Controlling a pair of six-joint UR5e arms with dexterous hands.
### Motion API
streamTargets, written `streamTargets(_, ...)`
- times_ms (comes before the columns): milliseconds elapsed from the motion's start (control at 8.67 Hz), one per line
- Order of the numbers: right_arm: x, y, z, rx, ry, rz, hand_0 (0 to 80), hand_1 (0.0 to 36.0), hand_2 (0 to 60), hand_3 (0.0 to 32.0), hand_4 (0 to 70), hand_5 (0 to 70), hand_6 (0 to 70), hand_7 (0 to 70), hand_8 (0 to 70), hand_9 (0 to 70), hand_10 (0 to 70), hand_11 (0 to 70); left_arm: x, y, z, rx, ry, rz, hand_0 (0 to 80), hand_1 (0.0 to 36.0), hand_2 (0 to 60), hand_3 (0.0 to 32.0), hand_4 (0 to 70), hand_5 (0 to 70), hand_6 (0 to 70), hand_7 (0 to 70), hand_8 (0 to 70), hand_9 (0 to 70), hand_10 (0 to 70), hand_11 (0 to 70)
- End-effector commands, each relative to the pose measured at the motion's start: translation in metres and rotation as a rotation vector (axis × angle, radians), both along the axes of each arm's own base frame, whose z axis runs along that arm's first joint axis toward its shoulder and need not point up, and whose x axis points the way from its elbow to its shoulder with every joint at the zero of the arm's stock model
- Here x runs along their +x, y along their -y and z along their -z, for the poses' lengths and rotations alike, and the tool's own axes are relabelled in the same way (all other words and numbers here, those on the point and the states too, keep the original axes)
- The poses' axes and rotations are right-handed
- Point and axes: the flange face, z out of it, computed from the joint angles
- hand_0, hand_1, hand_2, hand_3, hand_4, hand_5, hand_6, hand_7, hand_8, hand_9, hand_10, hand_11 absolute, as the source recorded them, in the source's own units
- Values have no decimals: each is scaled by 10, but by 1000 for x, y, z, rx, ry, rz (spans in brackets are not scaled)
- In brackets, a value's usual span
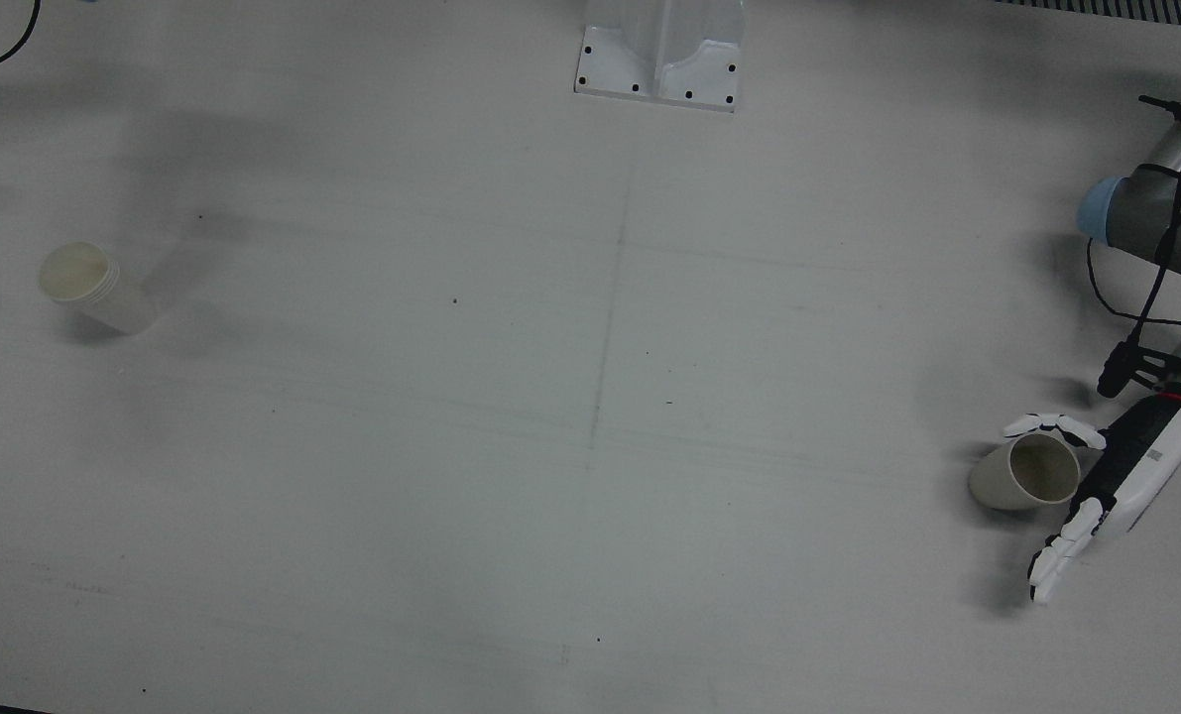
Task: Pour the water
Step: 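Reach the left hand to the nearby white paper cup and grasp it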
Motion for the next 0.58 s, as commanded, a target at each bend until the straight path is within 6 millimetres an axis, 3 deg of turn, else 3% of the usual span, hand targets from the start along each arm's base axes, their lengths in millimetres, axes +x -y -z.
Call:
streamTargets(0,3,-5,1,7,4,-2,417,109,192,0,178,55,60,52,2,0,37,63,6,5,8,-13,0,2,402,140,364,0,329,651,50,166,0,19,0,0)
streamTargets(115,6,-9,4,10,5,-5,417,110,192,0,176,52,59,51,1,0,37,65,6,6,11,-18,-7,2,439,161,388,0,367,700,70,202,17,47,0,0)
streamTargets(231,10,-10,8,16,10,-12,417,110,192,0,179,51,62,53,2,0,36,62,6,7,12,-12,-22,-1,467,279,600,0,385,700,90,225,40,75,1,8)
streamTargets(346,11,-9,9,21,17,-10,424,111,191,0,208,59,70,61,4,0,24,43,6,7,13,-41,-73,-18,427,360,600,0,393,700,97,236,47,85,9,26)
streamTargets(462,4,-11,3,12,-29,27,439,116,178,0,213,36,72,46,4,0,13,29,6,7,14,-85,-147,-41,361,360,600,0,398,700,99,239,48,87,12,32)
